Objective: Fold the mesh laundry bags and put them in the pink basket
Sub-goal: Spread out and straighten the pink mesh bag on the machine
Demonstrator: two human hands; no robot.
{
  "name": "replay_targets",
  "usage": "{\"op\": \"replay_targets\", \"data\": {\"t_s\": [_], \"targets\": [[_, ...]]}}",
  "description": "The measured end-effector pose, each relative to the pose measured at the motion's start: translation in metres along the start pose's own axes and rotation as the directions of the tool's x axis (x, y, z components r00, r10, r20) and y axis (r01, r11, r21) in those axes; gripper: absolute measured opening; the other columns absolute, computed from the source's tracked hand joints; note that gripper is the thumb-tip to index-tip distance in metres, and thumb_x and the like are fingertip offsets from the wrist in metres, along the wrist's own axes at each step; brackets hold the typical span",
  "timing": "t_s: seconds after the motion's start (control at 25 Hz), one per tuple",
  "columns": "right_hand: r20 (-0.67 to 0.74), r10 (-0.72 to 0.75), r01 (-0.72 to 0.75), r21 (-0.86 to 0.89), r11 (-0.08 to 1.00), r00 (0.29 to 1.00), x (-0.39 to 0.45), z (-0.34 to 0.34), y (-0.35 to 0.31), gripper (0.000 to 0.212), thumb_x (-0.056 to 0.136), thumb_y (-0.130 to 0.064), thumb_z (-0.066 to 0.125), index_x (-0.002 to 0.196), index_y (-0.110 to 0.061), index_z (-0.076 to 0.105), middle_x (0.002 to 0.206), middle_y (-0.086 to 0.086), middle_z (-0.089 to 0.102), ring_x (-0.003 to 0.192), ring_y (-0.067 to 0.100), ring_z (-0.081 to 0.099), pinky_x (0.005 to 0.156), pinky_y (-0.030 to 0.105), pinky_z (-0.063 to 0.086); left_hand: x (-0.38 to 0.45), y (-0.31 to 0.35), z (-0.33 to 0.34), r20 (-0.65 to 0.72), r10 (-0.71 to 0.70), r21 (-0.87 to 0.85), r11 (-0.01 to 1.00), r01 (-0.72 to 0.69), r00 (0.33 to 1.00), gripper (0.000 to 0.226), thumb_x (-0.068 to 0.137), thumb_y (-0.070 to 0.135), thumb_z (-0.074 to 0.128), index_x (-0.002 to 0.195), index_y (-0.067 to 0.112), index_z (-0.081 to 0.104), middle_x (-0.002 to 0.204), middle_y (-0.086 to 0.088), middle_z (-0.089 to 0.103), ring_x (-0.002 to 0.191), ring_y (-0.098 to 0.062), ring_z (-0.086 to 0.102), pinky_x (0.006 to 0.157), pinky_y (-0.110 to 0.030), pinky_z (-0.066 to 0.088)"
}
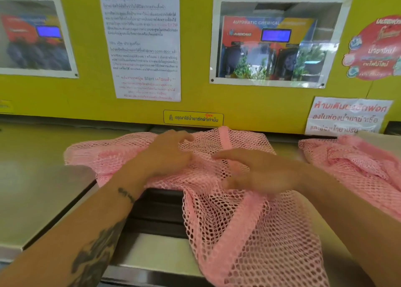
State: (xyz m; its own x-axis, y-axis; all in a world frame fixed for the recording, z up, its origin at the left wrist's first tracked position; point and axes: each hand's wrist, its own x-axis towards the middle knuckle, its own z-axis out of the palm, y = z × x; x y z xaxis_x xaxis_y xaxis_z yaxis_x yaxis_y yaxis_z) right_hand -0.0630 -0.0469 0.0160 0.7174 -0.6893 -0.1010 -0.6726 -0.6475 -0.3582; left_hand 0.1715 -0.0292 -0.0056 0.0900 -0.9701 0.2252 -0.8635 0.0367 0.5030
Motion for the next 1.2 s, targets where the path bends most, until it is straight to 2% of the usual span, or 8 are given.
{"op": "replay_targets", "data": {"t_s": [0.24, 0.4, 0.48, 0.6, 0.76, 0.92, 1.08, 1.2], "targets": [[0.170, 0.121, -0.107, -0.087, 0.990, 0.978, -0.014, -0.022, 0.008, 0.049, 0.079, -0.068, 0.060, 0.123, -0.048, 0.061, 0.132, -0.021, 0.058, 0.119, 0.007, 0.056, 0.105, 0.039, 0.043, 0.000, -0.018, -0.021, -0.272, -0.141, 0.054, 0.985, 0.161, 0.952, 0.031, 0.087, 0.024, 0.057, 0.118, 0.023, 0.060, 0.121, -0.002, 0.061, 0.109, -0.024, 0.057, 0.099, -0.042, 0.047], [-0.191, 0.216, -0.253, -0.201, 0.946, 0.958, -0.008, -0.024, 0.039, 0.041, 0.084, -0.069, 0.052, 0.111, -0.040, 0.061, 0.127, -0.010, 0.059, 0.113, 0.012, 0.055, 0.100, 0.041, 0.044, -0.011, -0.035, -0.047, -0.235, -0.177, 0.193, 0.955, 0.225, 0.956, 0.044, 0.084, 0.035, 0.057, 0.128, 0.029, 0.053, 0.132, -0.001, 0.056, 0.119, -0.027, 0.053, 0.100, -0.047, 0.045], [-0.315, 0.087, -0.134, -0.133, 0.982, 0.945, 0.000, -0.014, 0.033, 0.042, 0.090, -0.058, 0.055, 0.128, -0.040, 0.052, 0.144, -0.008, 0.047, 0.127, 0.011, 0.044, 0.108, 0.036, 0.034, -0.028, -0.040, -0.052, -0.105, -0.219, 0.315, 0.918, 0.241, 0.970, 0.057, 0.080, 0.050, 0.055, 0.135, 0.040, 0.043, 0.145, -0.001, 0.041, 0.129, -0.030, 0.045, 0.106, -0.052, 0.038], [-0.139, -0.089, 0.090, 0.002, 0.996, 0.986, 0.009, 0.000, -0.009, 0.051, 0.092, -0.052, 0.057, 0.140, -0.043, 0.043, 0.154, -0.015, 0.036, 0.134, 0.003, 0.034, 0.108, 0.028, 0.026, -0.053, -0.055, -0.046, 0.047, -0.264, 0.369, 0.901, 0.229, 0.963, 0.076, 0.071, 0.063, 0.049, 0.143, 0.047, 0.029, 0.156, -0.004, 0.022, 0.141, -0.033, 0.028, 0.112, -0.056, 0.028], [0.062, -0.286, 0.292, -0.218, 0.931, 0.956, 0.035, 0.028, -0.069, 0.063, 0.094, -0.058, 0.048, 0.151, -0.036, 0.031, 0.159, -0.011, 0.027, 0.146, 0.011, 0.022, 0.120, 0.034, 0.014, -0.071, -0.083, -0.052, -0.010, -0.199, 0.148, 0.969, 0.198, 0.980, 0.074, 0.079, 0.015, 0.060, 0.144, 0.039, 0.033, 0.150, -0.004, 0.034, 0.126, -0.024, 0.047, 0.098, -0.038, 0.046], [0.114, -0.438, 0.452, -0.240, 0.859, 0.892, 0.049, 0.043, -0.102, 0.033, 0.092, -0.044, 0.058, 0.108, -0.015, 0.058, 0.110, -0.006, 0.059, 0.103, 0.016, 0.055, 0.095, 0.043, 0.047, -0.091, -0.118, -0.081, -0.186, -0.222, -0.098, 0.973, 0.207, 0.957, 0.056, 0.083, -0.001, 0.058, 0.130, 0.031, 0.052, 0.126, 0.001, 0.053, 0.106, -0.017, 0.056, 0.066, -0.019, 0.043], [-0.093, -0.587, 0.566, -0.180, 0.805, 0.805, 0.053, 0.035, -0.128, 0.020, 0.093, -0.022, 0.058, 0.086, -0.005, 0.064, 0.085, 0.007, 0.068, 0.082, 0.021, 0.062, 0.076, 0.047, 0.051, -0.114, -0.139, -0.111, -0.267, -0.260, -0.178, 0.960, 0.218, 0.928, 0.038, 0.084, 0.006, 0.060, 0.110, 0.034, 0.062, 0.114, 0.008, 0.064, 0.100, -0.010, 0.061, 0.077, -0.021, 0.047], [0.119, -0.613, 0.625, -0.151, 0.766, 0.781, 0.044, 0.033, -0.153, 0.021, 0.094, -0.028, 0.060, 0.091, -0.012, 0.072, 0.088, -0.005, 0.071, 0.083, 0.010, 0.063, 0.079, 0.036, 0.052, -0.128, -0.144, -0.128, -0.257, -0.305, -0.251, 0.938, 0.241, 0.917, 0.039, 0.079, 0.001, 0.054, 0.095, 0.034, 0.067, 0.101, 0.011, 0.068, 0.087, -0.010, 0.061, 0.074, -0.028, 0.048]]}}
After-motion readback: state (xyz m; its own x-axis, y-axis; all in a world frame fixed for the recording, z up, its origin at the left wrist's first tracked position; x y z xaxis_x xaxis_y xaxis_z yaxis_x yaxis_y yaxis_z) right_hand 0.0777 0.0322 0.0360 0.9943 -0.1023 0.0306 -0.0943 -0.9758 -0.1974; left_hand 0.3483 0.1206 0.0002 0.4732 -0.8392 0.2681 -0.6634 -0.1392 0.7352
